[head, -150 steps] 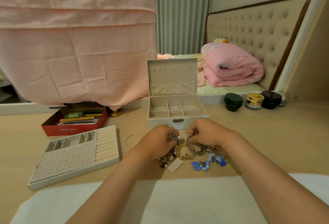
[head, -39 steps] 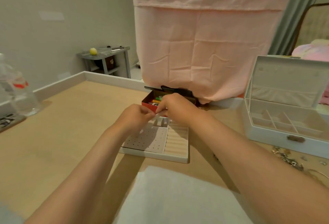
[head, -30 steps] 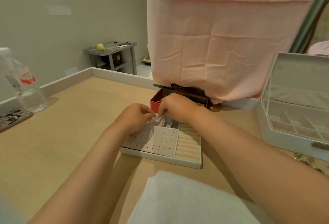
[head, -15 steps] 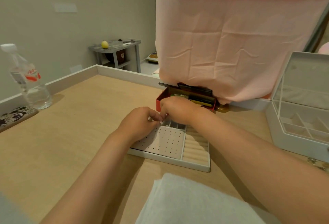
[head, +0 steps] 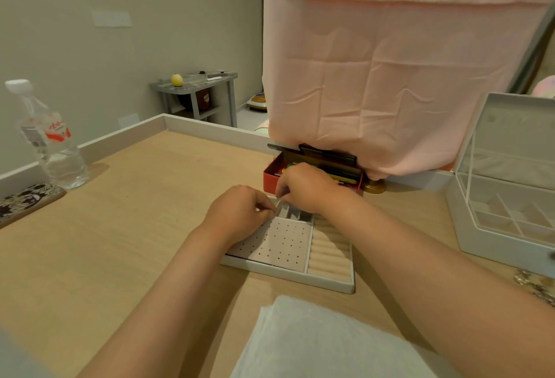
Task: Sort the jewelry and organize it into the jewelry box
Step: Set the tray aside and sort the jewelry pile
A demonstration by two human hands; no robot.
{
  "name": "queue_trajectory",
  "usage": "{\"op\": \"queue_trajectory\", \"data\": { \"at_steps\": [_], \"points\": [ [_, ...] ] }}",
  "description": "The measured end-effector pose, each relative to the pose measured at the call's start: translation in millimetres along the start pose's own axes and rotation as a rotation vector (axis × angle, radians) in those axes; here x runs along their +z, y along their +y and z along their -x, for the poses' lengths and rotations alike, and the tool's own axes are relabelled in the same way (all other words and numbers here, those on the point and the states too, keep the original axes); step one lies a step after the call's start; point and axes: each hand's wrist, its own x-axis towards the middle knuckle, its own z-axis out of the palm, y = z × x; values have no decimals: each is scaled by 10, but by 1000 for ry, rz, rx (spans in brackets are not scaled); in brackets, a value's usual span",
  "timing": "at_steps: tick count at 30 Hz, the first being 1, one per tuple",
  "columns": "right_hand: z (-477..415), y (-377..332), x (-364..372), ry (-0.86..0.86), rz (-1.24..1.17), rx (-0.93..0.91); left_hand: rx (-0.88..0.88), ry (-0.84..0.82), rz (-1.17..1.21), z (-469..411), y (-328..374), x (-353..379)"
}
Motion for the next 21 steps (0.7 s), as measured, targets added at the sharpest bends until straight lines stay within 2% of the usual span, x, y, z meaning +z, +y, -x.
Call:
{"op": "queue_trajectory", "data": {
  "at_steps": [7,21],
  "points": [
    [-50,-35,52,41,100,-19,-43,9,35,-33,-16,26],
    [120,-15,2,35,115,-77,20,19,-60,-26,1,34]
  ]
}}
